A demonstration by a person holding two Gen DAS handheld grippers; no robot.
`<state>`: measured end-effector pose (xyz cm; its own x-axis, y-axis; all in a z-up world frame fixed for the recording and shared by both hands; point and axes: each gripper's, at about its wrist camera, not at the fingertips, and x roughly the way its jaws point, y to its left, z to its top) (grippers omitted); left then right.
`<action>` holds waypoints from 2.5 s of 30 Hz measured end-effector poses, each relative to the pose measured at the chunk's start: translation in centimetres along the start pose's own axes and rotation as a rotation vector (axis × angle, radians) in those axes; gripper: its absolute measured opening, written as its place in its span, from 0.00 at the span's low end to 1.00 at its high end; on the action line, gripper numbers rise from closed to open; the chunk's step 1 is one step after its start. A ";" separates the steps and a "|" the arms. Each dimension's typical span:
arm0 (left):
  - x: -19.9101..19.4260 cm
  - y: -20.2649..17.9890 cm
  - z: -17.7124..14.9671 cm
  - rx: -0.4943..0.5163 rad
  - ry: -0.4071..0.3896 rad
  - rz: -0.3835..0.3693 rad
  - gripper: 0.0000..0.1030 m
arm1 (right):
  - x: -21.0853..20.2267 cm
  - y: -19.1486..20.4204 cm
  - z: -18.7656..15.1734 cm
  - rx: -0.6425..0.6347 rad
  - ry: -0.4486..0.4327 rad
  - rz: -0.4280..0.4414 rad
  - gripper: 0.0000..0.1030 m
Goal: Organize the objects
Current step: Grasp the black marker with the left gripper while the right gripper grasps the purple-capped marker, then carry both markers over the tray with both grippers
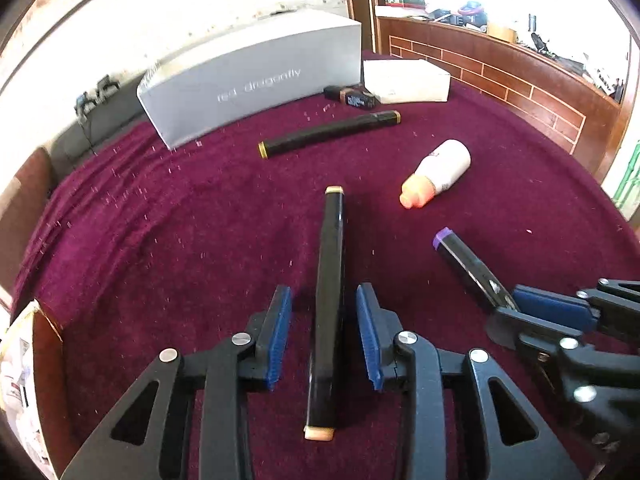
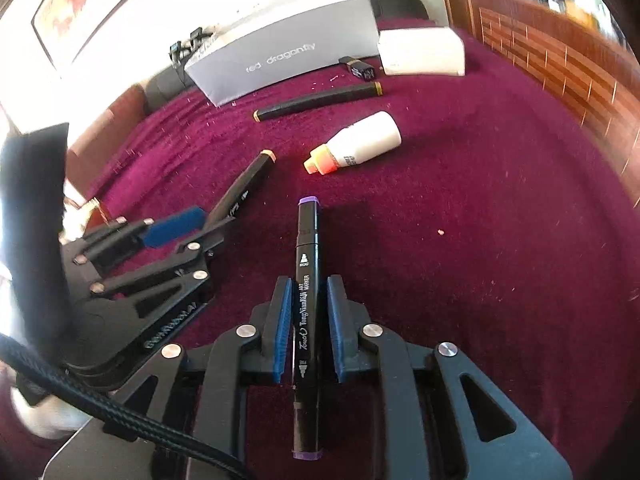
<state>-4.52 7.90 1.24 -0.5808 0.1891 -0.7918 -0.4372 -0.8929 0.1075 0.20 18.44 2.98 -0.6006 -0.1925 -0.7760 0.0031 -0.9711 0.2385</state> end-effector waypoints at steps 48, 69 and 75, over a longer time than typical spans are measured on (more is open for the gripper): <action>-20.0 18.3 -16.4 -0.419 -0.250 0.030 0.11 | -9.3 25.1 -3.1 -0.378 -0.081 0.167 0.12; -23.0 20.1 -20.6 -0.473 -0.281 0.055 0.11 | -9.2 29.3 -6.1 -0.477 -0.017 0.276 0.13; -22.9 20.3 -21.1 -0.486 -0.273 0.059 0.11 | -8.8 29.6 -6.5 -0.483 0.008 0.295 0.13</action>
<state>14.41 -23.18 8.86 -0.7799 0.1744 -0.6011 -0.0696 -0.9786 -0.1937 10.79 -9.57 13.03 -0.5128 -0.4650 -0.7217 0.5366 -0.8298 0.1534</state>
